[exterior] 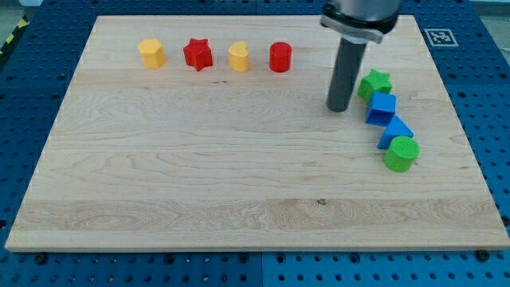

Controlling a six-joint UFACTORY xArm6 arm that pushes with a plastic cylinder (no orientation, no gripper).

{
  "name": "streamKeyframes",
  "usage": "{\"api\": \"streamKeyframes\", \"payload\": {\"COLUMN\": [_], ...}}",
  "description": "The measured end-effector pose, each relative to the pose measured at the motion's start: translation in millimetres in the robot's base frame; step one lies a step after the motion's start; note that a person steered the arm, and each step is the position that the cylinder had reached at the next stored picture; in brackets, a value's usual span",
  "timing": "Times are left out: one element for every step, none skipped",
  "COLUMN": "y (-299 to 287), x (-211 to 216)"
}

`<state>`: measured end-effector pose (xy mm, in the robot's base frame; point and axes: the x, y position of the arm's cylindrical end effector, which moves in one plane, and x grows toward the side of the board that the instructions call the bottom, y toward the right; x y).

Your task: Move the green circle a bit right

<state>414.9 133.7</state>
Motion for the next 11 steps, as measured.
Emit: {"api": "streamKeyframes", "payload": {"y": [49.5, 78.4, 57.8, -2.9, -35.3, -38.0, -38.4, -1.6, 58.8, 98.4, 82.9], "x": [0.1, 0.4, 0.4, 0.4, 33.3, 83.7, 84.1, 88.6, 104.7, 108.6, 108.6]}}
